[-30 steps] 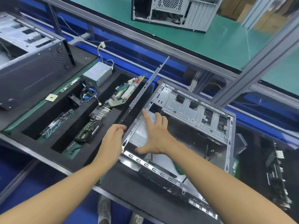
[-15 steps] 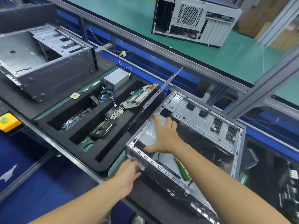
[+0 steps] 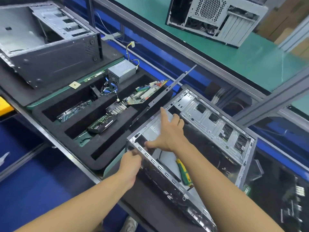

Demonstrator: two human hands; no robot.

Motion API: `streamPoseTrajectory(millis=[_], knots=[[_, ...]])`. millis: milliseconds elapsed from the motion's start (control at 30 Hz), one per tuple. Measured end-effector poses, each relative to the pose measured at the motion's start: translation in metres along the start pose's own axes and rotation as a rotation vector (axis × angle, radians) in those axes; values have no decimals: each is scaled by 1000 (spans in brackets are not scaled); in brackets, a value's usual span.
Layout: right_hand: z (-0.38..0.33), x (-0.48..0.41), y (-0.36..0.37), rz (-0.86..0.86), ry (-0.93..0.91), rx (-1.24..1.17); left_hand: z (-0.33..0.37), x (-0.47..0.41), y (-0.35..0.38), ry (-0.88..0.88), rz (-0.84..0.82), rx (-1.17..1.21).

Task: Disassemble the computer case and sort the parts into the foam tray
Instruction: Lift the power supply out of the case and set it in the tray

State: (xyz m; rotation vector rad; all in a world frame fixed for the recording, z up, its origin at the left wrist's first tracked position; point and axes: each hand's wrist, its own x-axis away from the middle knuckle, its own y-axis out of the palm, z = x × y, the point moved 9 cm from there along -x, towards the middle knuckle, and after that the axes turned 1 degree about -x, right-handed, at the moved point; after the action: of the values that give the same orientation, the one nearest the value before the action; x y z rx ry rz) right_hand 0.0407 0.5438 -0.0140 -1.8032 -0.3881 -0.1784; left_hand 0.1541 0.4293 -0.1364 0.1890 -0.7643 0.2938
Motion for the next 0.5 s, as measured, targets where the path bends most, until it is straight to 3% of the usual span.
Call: streamPoseTrajectory(millis=[233, 367, 500], knots=[[17, 11, 8, 39, -48, -236, 8, -1, -3, -23, 39, -72], [48, 24, 4, 53, -26, -613, 1, -10, 9, -31, -167, -17], [86, 23, 34, 44, 185, -1185, -5, -20, 9, -67, -165, 157]])
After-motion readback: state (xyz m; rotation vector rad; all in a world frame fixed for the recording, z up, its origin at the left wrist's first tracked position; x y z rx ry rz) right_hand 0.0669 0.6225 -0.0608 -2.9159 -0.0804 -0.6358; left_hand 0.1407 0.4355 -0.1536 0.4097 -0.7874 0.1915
